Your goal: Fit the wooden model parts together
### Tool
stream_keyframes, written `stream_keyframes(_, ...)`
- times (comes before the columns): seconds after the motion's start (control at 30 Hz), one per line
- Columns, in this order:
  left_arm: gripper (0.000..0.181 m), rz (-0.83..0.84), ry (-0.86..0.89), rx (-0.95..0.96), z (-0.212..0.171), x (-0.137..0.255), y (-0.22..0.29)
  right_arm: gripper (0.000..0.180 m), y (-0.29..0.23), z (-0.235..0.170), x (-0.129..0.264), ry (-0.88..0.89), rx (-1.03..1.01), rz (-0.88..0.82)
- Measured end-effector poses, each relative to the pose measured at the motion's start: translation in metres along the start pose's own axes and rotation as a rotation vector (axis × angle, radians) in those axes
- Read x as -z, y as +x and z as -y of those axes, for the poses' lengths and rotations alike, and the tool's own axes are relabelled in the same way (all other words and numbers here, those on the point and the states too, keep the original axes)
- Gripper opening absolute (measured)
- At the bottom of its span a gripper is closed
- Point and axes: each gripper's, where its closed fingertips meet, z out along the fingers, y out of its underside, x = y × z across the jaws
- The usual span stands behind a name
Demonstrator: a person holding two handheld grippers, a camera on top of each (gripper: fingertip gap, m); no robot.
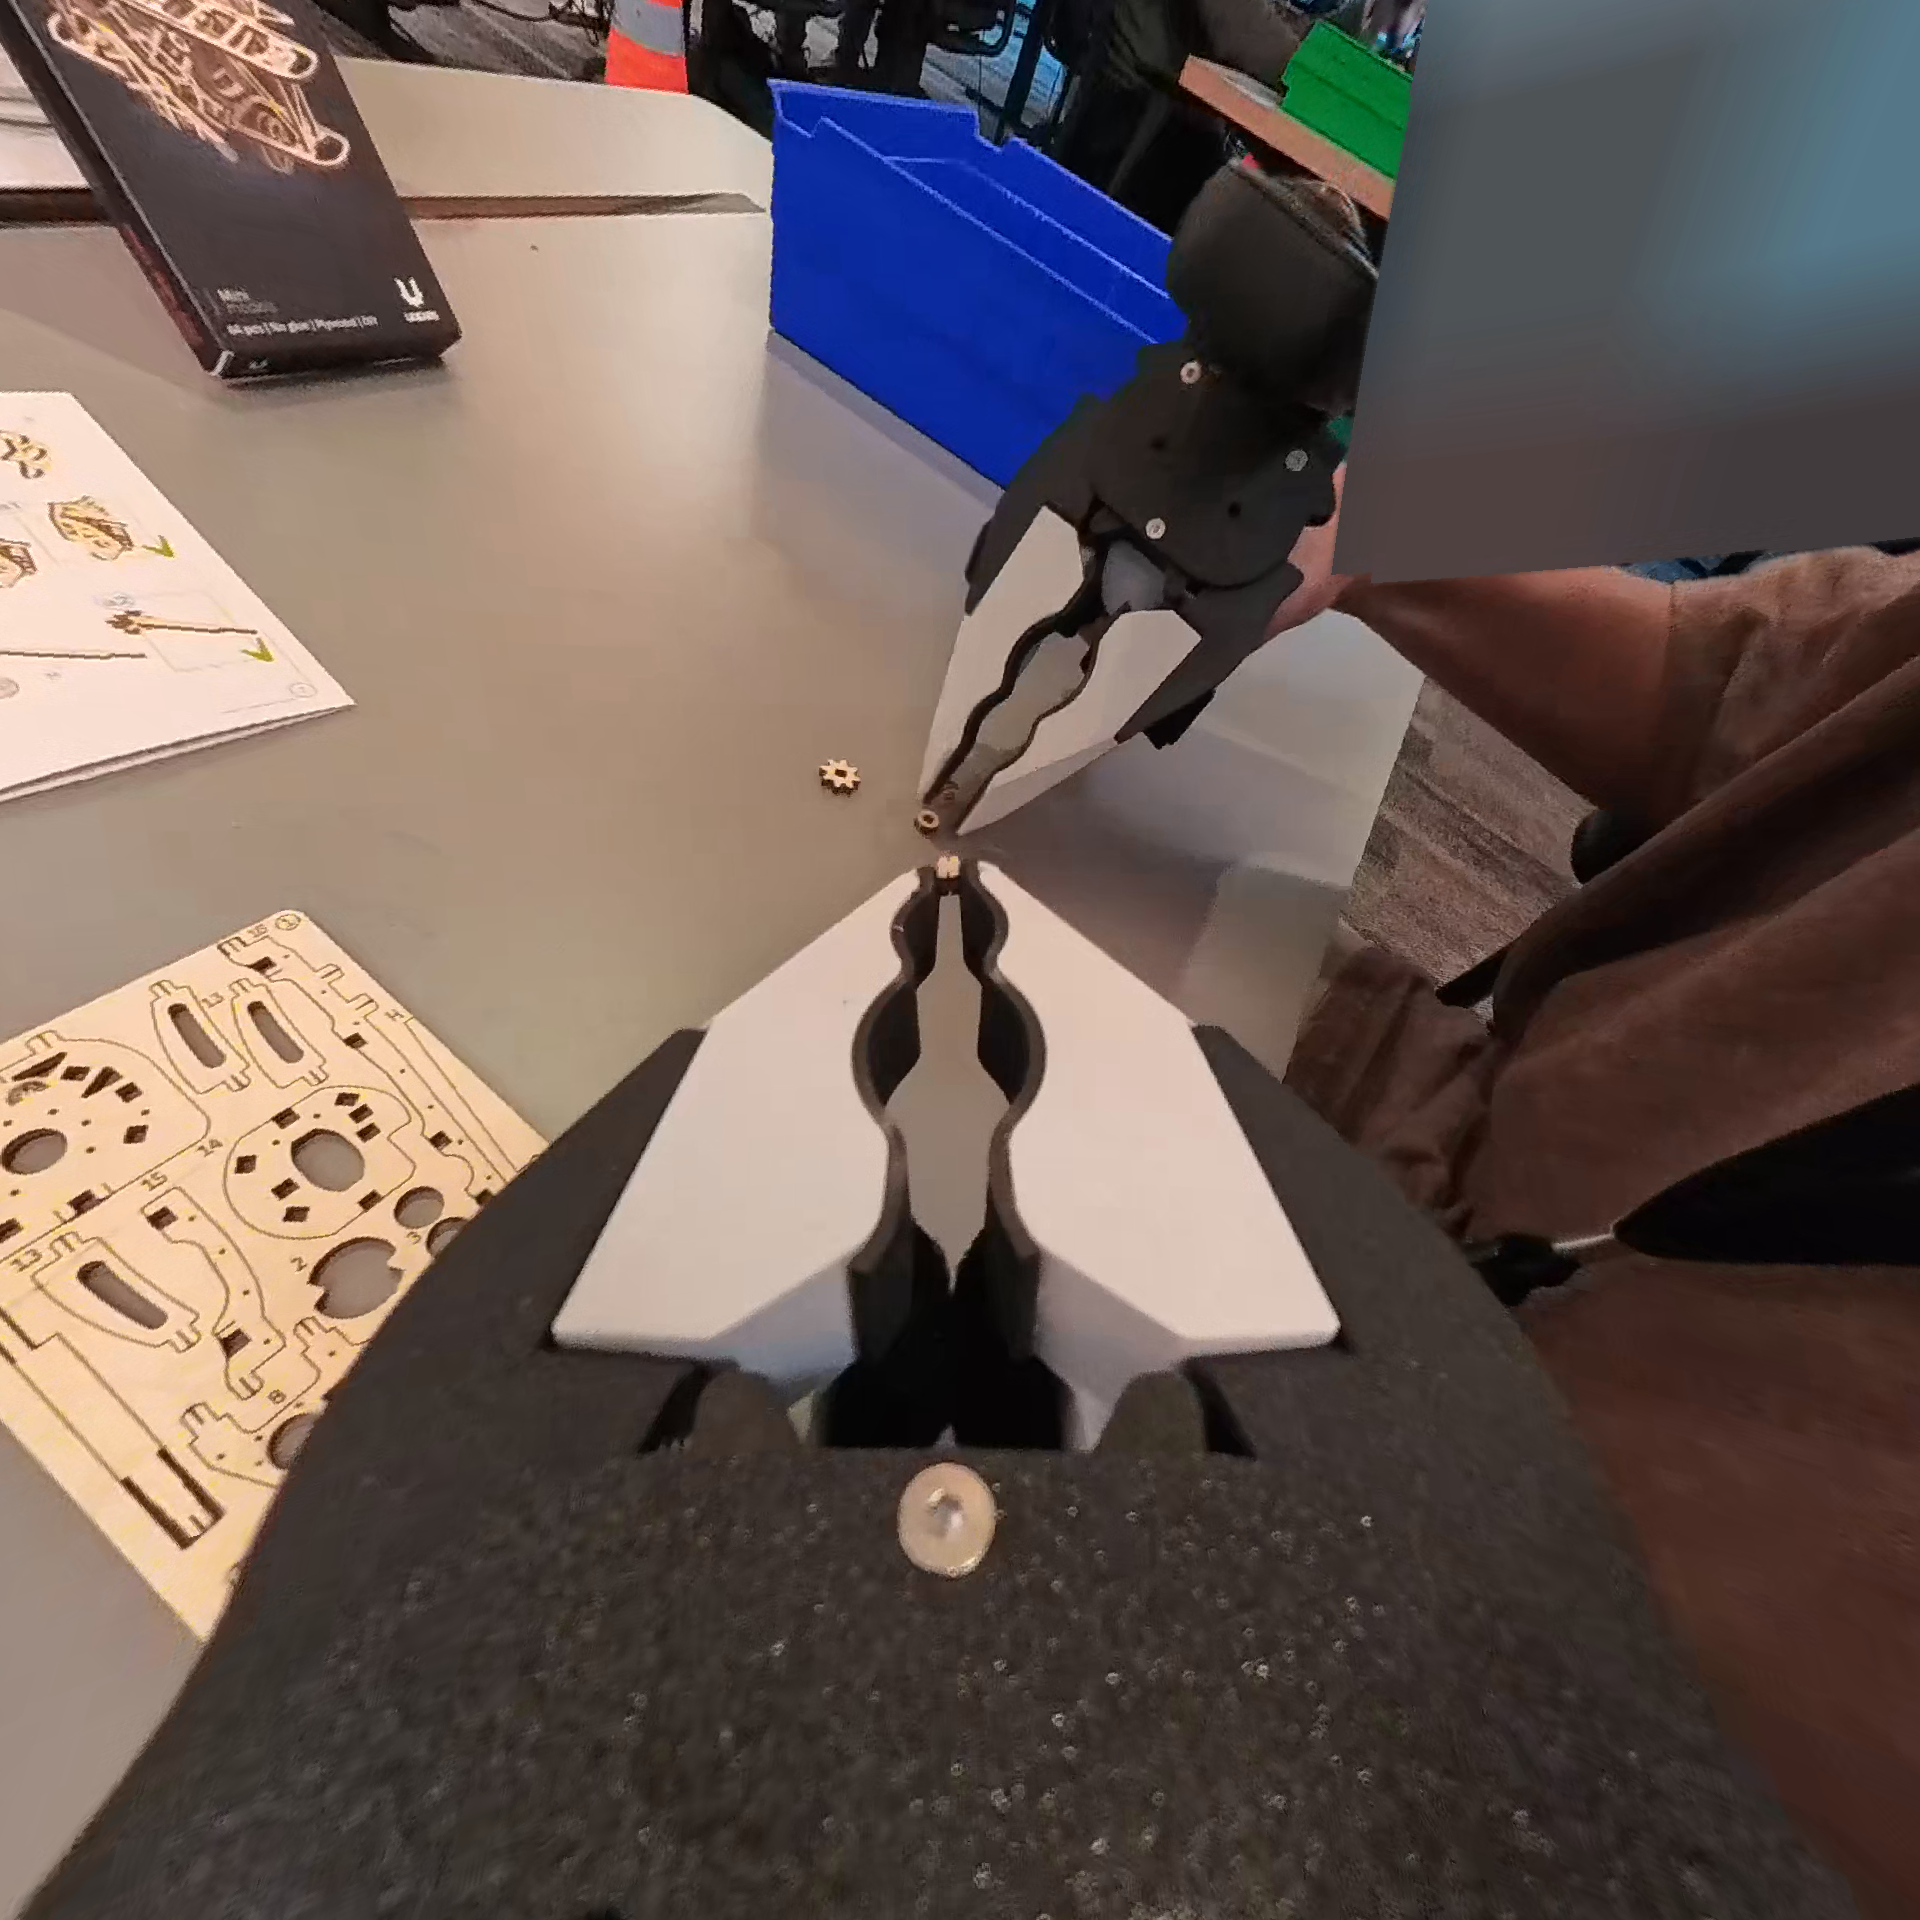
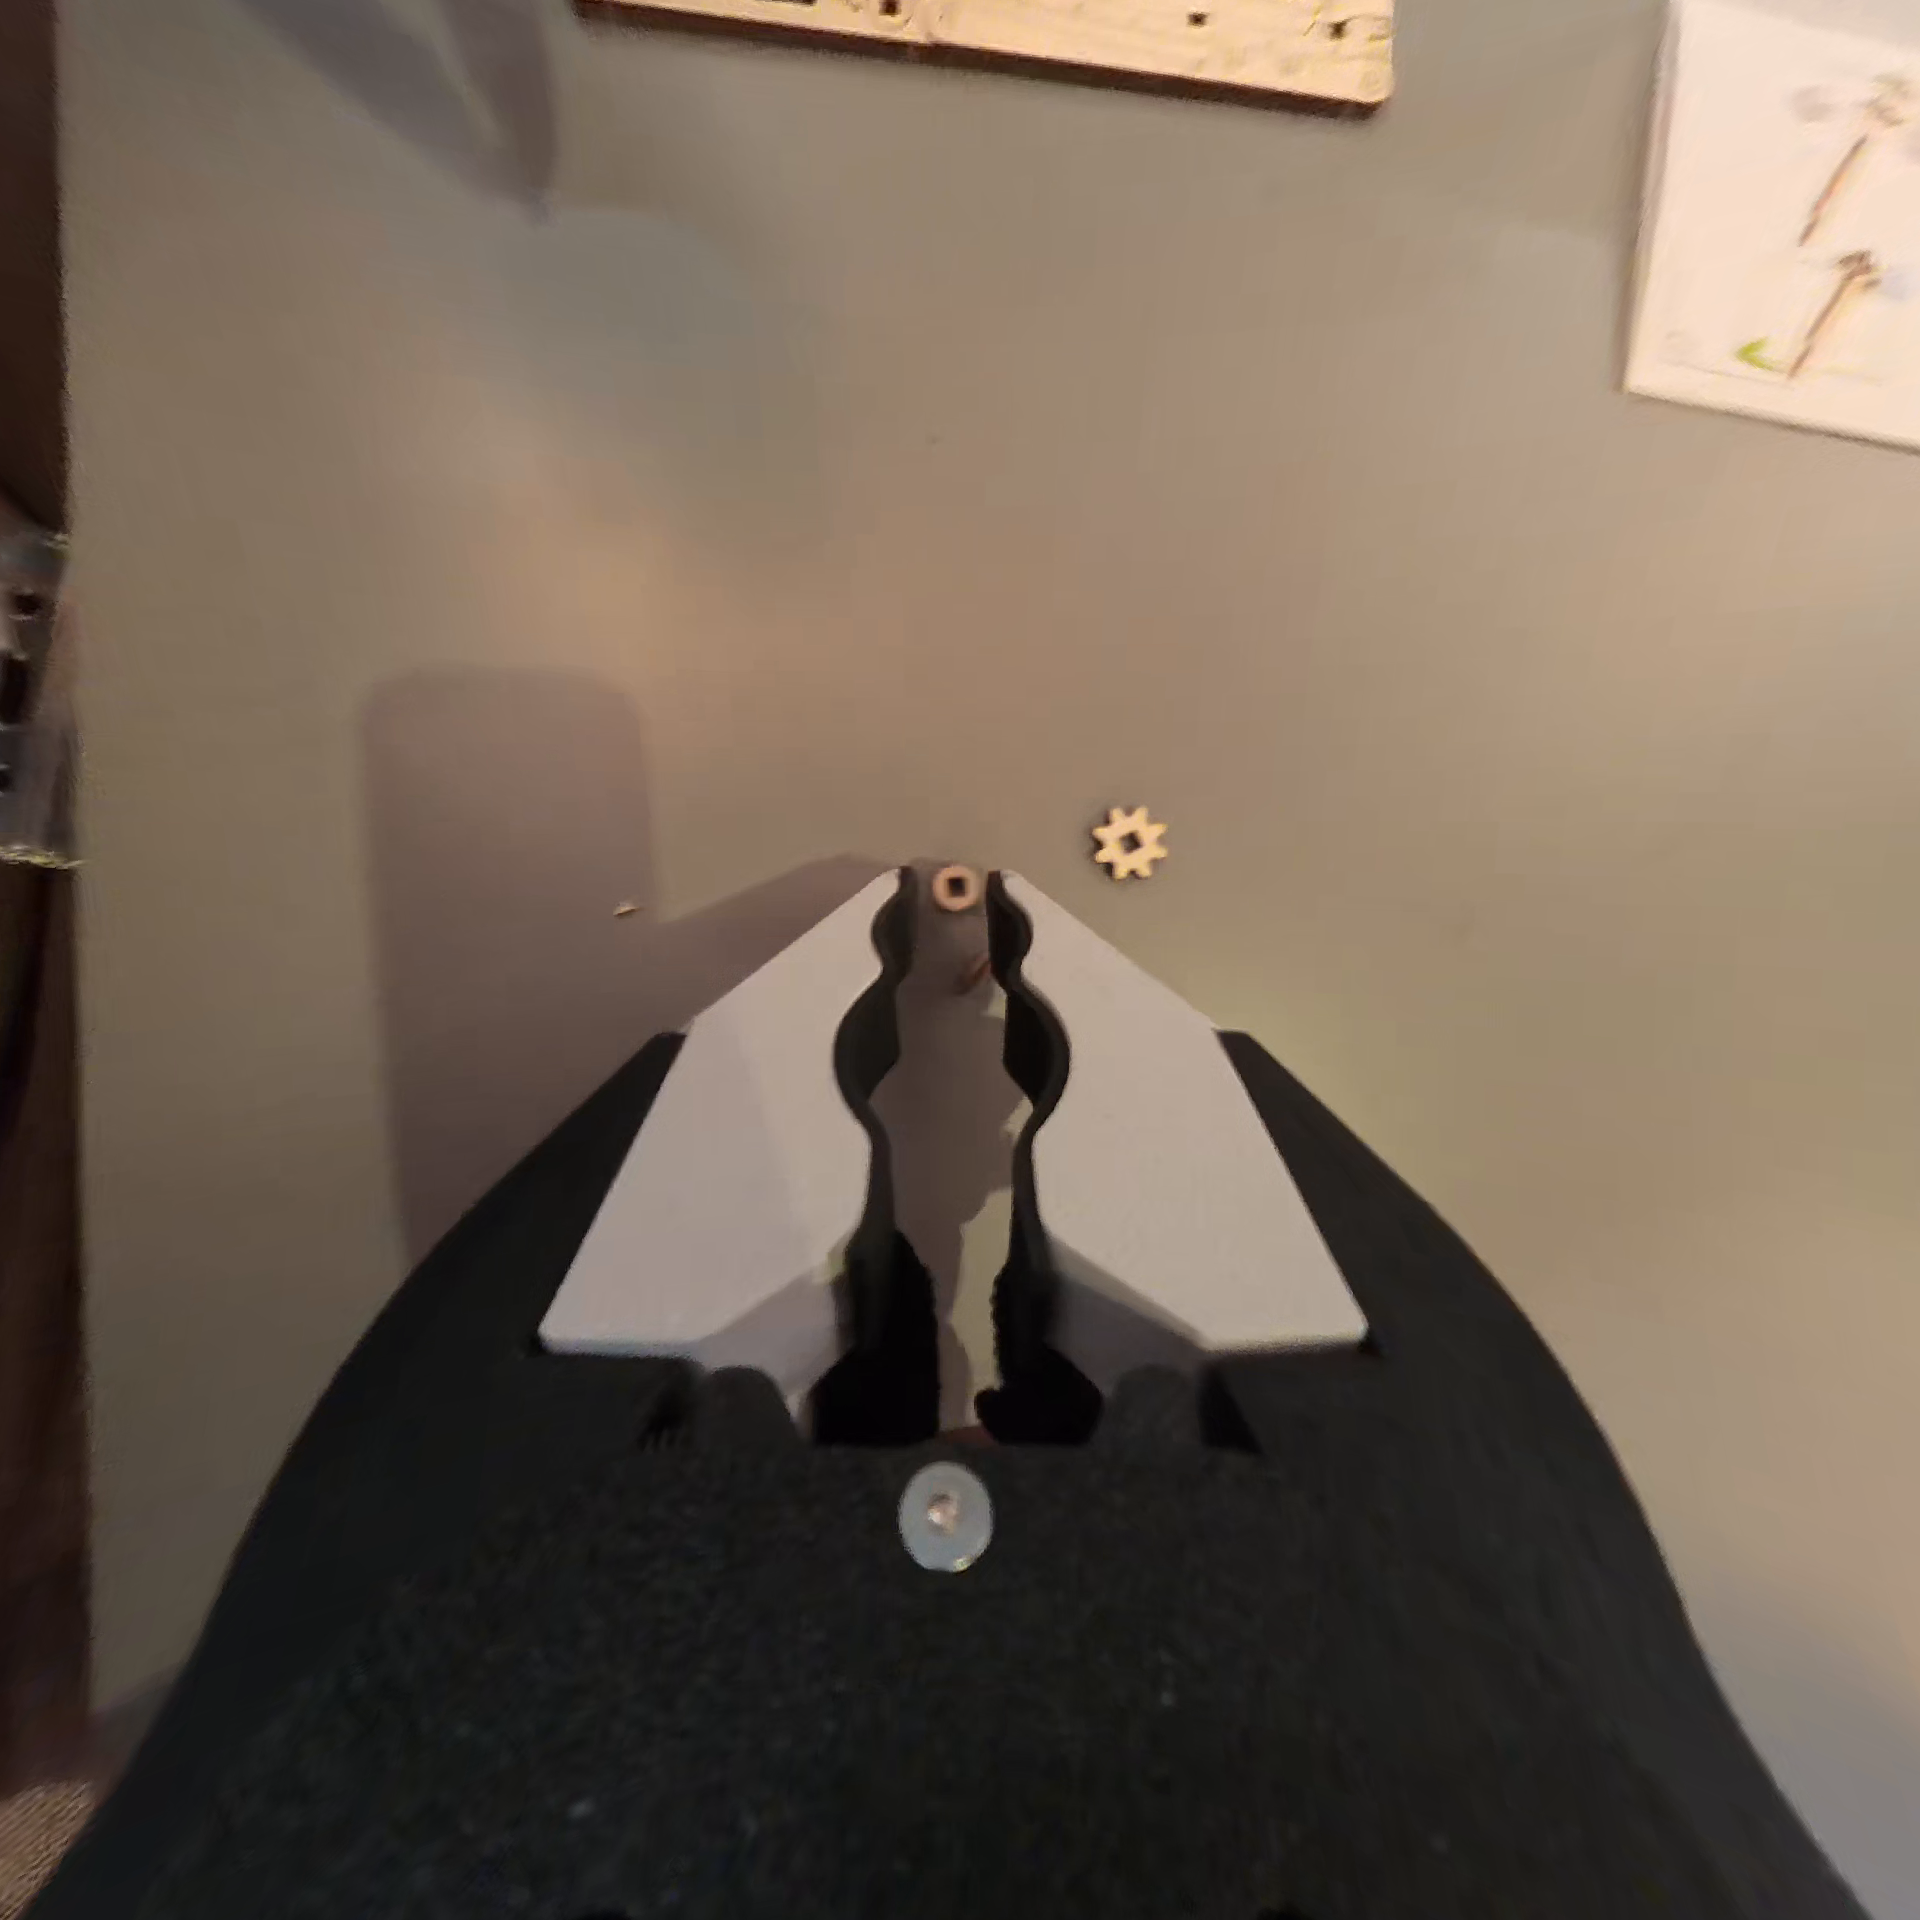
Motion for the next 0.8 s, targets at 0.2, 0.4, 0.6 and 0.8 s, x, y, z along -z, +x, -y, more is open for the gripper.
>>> stream_keyframes(0.2, 0.002, 0.0, -0.013, -0.007, -0.002, -0.003, 0.0, 0.008, 0.0, -0.003, -0.006, -0.014, 0.018, 0.035)
stream_keyframes(0.4, 0.001, -0.066, 0.075, 0.041, 0.013, -0.003, 0.008, 0.008, 0.001, 0.031, 0.016, 0.203, -0.14, 0.012)
stream_keyframes(0.6, 0.001, -0.193, 0.305, 0.143, 0.054, 0.005, 0.029, 0.007, -0.012, 0.123, 0.107, 1.128, -0.815, 0.462)
stream_keyframes(0.8, 0.001, -0.23, 0.376, 0.221, 0.068, 0.002, 0.044, 0.006, -0.02, 0.128, 0.113, 1.327, -0.938, 0.568)
